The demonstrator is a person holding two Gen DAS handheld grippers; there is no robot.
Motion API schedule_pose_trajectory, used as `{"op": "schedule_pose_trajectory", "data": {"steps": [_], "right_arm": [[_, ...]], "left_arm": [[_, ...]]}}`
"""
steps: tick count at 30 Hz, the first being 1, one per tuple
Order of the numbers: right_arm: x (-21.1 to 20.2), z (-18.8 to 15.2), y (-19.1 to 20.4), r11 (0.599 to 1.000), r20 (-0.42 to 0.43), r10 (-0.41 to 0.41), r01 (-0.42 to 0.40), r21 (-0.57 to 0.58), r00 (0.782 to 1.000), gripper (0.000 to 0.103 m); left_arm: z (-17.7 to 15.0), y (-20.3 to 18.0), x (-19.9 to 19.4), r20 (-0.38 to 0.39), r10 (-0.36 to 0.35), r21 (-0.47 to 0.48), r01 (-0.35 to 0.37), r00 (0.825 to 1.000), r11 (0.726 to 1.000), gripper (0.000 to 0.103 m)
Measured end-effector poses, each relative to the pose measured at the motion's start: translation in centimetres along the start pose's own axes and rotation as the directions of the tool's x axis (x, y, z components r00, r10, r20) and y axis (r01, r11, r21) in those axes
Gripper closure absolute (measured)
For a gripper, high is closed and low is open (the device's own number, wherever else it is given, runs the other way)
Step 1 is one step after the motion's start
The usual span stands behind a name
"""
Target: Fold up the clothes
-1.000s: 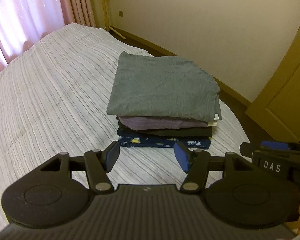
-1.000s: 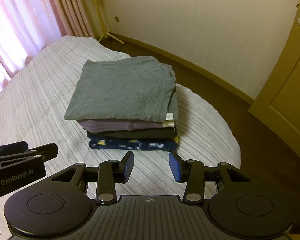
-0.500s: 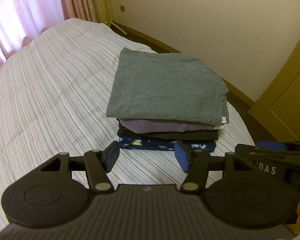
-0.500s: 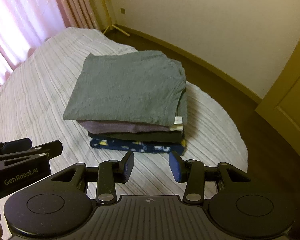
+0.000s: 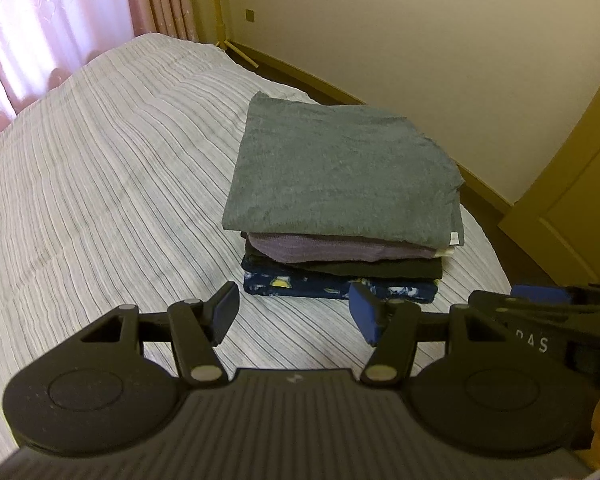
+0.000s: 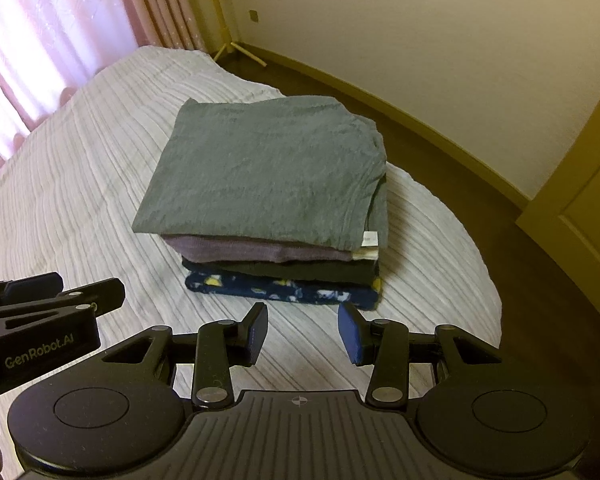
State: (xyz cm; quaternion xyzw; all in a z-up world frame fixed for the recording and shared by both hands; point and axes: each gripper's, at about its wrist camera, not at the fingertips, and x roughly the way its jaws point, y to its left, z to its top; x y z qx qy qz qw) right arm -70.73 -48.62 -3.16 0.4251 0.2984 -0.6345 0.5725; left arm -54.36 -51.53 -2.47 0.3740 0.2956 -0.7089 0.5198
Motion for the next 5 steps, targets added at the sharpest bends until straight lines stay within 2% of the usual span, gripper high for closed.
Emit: {"op": "schedule_pose_trajectory", "data": {"steps": [5], "right_arm": [[-0.74,-0.94,0.27,1.000,0.005,-0.008,0.008,0.003,1.000,0.060]], "left_arm": [[-0.55,0.22,-0.59,0.014,-0.003,0.000,0.003,1.000,1.000,0.046]]}}
